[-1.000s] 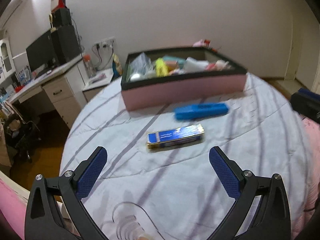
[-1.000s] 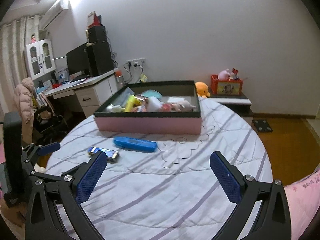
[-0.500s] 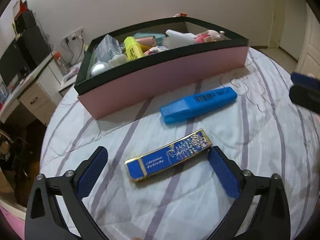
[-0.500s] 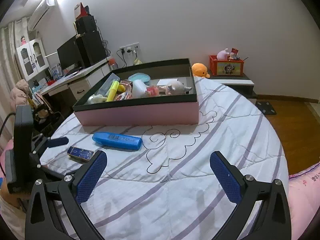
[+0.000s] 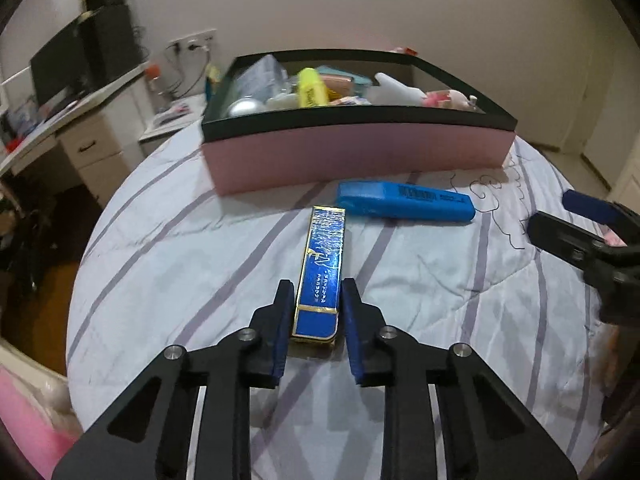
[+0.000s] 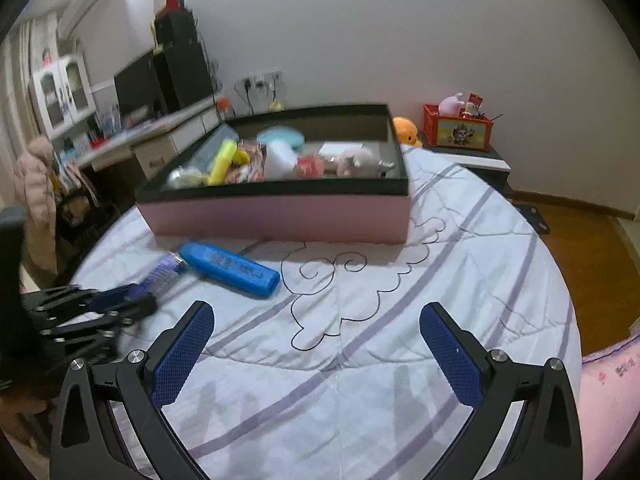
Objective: Organize rigid objects
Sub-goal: 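Grasp the blue-and-gold box with the left gripper while the right grasps the blue marker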
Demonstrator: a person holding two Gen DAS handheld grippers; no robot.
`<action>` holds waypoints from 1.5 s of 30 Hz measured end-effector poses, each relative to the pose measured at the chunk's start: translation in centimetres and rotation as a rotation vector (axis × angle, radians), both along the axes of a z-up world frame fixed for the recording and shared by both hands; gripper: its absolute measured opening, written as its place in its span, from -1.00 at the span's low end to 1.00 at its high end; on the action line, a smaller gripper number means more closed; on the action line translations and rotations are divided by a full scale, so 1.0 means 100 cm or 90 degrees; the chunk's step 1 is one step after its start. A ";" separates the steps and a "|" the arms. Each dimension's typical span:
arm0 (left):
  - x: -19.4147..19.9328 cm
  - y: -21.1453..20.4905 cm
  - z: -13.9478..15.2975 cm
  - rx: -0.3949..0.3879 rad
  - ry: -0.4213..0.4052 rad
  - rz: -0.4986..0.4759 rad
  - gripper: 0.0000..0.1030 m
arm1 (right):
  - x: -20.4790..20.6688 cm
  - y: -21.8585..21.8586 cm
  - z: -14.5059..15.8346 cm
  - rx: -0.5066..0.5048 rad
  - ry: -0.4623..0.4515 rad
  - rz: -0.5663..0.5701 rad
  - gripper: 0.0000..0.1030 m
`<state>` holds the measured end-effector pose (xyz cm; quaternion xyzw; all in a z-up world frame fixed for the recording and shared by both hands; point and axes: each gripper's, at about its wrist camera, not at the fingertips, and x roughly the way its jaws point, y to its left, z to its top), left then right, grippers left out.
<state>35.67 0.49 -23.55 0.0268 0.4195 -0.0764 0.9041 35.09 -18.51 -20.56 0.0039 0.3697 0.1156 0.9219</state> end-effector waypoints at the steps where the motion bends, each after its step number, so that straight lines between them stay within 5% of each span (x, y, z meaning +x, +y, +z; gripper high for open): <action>1: -0.003 0.001 0.000 -0.003 0.001 0.009 -0.55 | 0.005 0.005 -0.002 -0.012 0.005 0.008 1.00; 9: -0.015 0.003 -0.002 -0.011 0.005 0.037 -0.51 | 0.040 0.054 -0.018 -0.125 0.041 0.086 1.00; 16: -0.004 0.006 -0.003 -0.025 0.007 0.027 0.06 | 0.060 0.075 -0.027 -0.121 0.059 0.160 0.93; 21: 0.000 0.007 -0.004 -0.025 0.012 0.030 0.20 | 0.053 0.073 -0.026 -0.089 0.064 0.180 -0.13; 28: 0.001 0.006 -0.004 -0.005 0.011 0.049 0.40 | 0.015 0.057 -0.024 -0.094 0.071 0.110 -0.51; 35: 0.007 0.003 -0.006 0.006 0.020 0.047 0.60 | -0.029 0.028 -0.022 -0.048 0.060 0.036 -0.50; 45: 0.017 0.000 -0.011 0.004 0.033 0.046 0.80 | 0.012 0.035 -0.025 -0.051 0.075 0.054 -0.26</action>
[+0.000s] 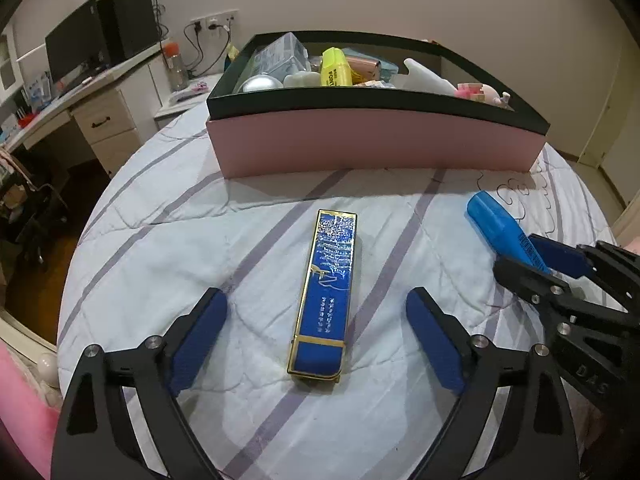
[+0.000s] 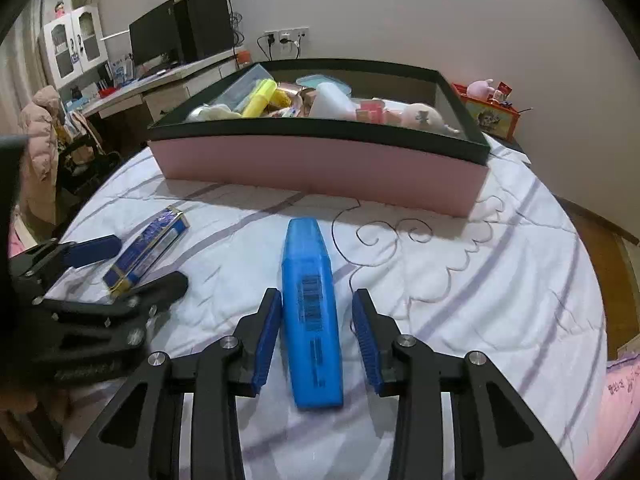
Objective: Organize rigid objects
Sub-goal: 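Grasp the blue-and-gold box with the left gripper while the right grasps the blue marker, then carry the blue box and blue marker into the pink tray box and release both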
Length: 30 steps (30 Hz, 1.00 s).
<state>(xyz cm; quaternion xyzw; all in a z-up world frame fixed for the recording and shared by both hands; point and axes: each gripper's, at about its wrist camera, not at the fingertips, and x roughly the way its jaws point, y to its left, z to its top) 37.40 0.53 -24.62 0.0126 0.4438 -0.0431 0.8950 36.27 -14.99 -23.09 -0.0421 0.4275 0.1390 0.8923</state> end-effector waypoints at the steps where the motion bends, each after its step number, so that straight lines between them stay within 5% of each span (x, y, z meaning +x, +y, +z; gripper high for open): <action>1: 0.000 0.001 0.000 -0.004 -0.002 0.000 0.77 | 0.000 0.002 0.001 -0.004 -0.004 0.000 -0.26; 7: -0.003 -0.002 0.004 0.006 -0.017 -0.006 0.14 | -0.002 0.004 -0.001 -0.019 -0.003 0.006 -0.25; 11: -0.005 -0.006 0.007 0.007 -0.028 -0.021 -0.52 | -0.004 0.008 -0.002 -0.036 -0.008 0.008 -0.24; 30: -0.015 -0.007 0.013 -0.025 -0.044 -0.039 -0.60 | -0.016 -0.007 0.009 0.062 -0.026 0.017 -0.48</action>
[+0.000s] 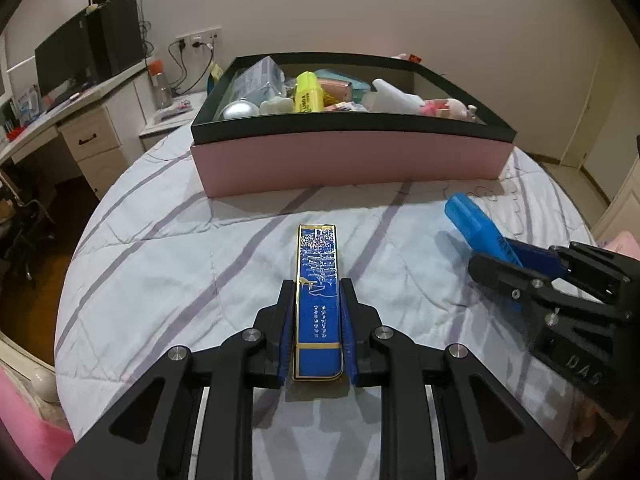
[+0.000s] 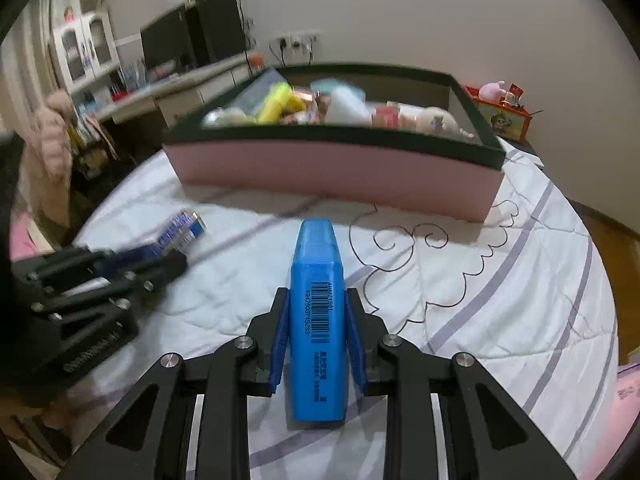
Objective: Organize rigid objects
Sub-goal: 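Carry the blue box and blue marker into the pink tray box and release both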
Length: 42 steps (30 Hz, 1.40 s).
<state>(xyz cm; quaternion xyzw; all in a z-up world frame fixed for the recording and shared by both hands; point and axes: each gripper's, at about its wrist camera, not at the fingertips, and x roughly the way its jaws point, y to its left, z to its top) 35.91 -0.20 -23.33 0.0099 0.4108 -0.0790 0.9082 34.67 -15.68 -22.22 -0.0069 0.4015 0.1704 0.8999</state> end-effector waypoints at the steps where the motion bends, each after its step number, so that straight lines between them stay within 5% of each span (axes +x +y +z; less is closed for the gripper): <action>1: -0.004 0.001 0.003 -0.013 -0.013 0.002 -0.61 | -0.004 -0.002 0.003 0.008 -0.012 -0.009 -0.48; 8: -0.029 0.003 0.041 -0.040 -0.096 0.022 -0.60 | -0.039 -0.005 0.043 0.047 -0.111 -0.026 -0.48; 21: -0.071 -0.010 0.105 -0.038 -0.226 0.017 -0.60 | -0.090 0.014 0.111 0.010 -0.275 -0.028 -0.47; 31: -0.096 -0.020 0.139 -0.033 -0.326 0.002 -0.60 | -0.109 0.017 0.139 0.006 -0.345 -0.037 -0.47; 42: -0.087 -0.030 0.155 -0.008 -0.364 -0.007 -0.60 | -0.108 0.013 0.157 0.008 -0.379 -0.051 -0.47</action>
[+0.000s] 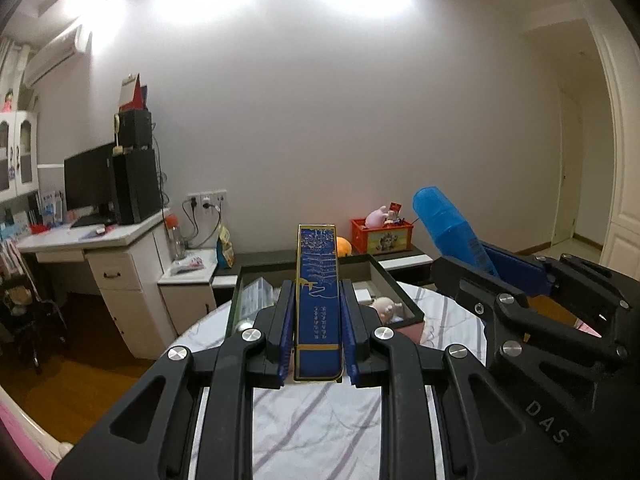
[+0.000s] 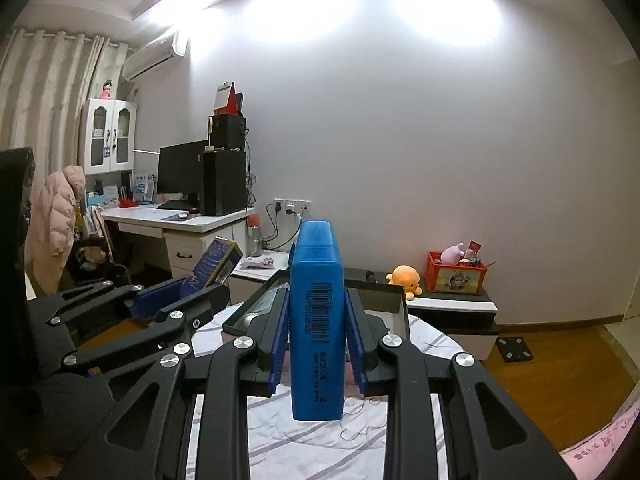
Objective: Organize rigid objects
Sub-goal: 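Carry the blue box and blue marker into the pink tray box and release both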
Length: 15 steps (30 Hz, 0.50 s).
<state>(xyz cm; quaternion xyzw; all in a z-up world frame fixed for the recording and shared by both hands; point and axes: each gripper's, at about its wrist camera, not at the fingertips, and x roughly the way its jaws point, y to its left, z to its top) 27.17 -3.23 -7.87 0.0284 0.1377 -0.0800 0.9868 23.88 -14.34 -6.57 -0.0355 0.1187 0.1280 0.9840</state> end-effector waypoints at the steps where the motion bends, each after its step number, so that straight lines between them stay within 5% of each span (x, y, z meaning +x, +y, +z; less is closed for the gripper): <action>1: 0.004 -0.001 0.002 0.003 -0.004 -0.002 -0.60 | 0.003 -0.001 0.001 0.001 -0.002 0.000 -0.47; 8: 0.035 -0.010 0.009 0.033 -0.022 -0.004 -0.60 | 0.034 -0.002 0.005 0.000 -0.008 -0.006 -0.47; 15: 0.107 -0.015 0.000 0.069 0.001 -0.003 -0.60 | 0.095 -0.007 -0.005 -0.009 0.015 -0.016 -0.47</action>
